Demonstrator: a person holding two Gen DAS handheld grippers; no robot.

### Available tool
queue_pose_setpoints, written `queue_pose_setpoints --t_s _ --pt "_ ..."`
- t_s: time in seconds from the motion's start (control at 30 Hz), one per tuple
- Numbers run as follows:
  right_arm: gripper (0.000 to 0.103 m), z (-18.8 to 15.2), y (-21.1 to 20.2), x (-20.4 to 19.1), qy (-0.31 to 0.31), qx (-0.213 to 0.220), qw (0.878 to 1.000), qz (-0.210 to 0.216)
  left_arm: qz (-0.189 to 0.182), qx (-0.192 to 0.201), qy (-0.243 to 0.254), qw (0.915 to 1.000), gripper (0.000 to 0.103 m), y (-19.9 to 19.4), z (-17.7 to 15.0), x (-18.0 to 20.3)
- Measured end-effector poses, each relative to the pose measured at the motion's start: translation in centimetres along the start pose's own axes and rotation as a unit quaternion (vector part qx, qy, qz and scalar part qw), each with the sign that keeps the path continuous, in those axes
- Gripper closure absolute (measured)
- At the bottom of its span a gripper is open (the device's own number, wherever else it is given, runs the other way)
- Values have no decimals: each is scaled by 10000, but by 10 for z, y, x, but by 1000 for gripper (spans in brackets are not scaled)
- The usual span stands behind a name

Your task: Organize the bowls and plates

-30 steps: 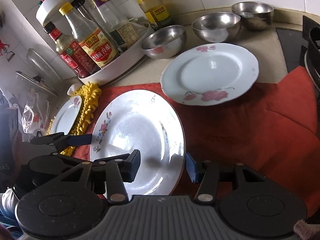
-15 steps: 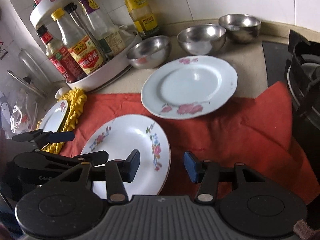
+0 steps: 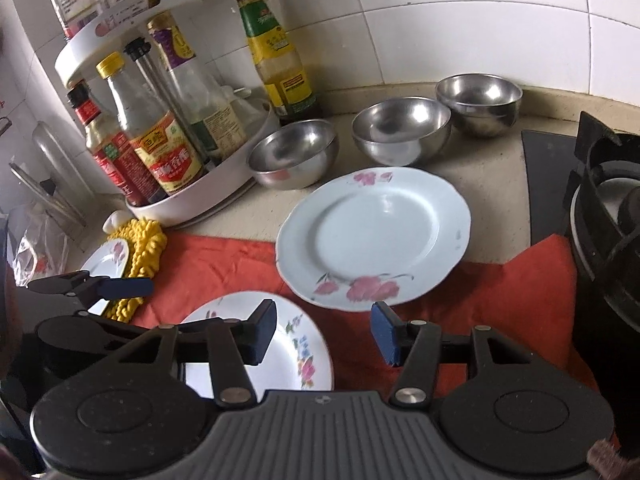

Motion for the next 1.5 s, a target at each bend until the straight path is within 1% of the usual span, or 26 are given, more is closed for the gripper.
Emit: queue_pose_setpoints --t_s 0.13,0.3,0.53,0.83,1.07,1.27,1.37,1.5 --pt "54 5 3 6 48 8 10000 -57 -45 1 69 10000 0 6 7 3" --pt "51 13 8 12 98 48 9998 -139 -111 -17 161 9998 0 16 17 8" --pt "50 26 19 28 211 71 9993 -300 -192 -153 315 9992 0 38 31 17" --pt "50 35 43 54 428 -95 9981 -443 -220 -363 453 9981 0 71 50 28" --pt "50 38 58 69 511 -183 9973 -495 -205 -525 501 9972 0 90 56 32" --pt "49 42 55 76 535 -57 9969 -573 -294 -558 499 9968 0 97 59 36" --pt "49 38 57 80 539 -191 9962 -658 -342 -555 531 9965 0 99 61 39" --pt "49 28 66 83 750 -416 9952 -469 -410 -554 545 9961 0 102 62 42"
Point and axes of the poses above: each gripper's, at about its wrist camera, not at the fingertips, and y roughly the way its jaws point, x to its right, z to its top, the point moved 6 cm from there along y, roughly the way its jaws point, and after that the axes turned 10 degrees about -y, right-handed, at the moved point
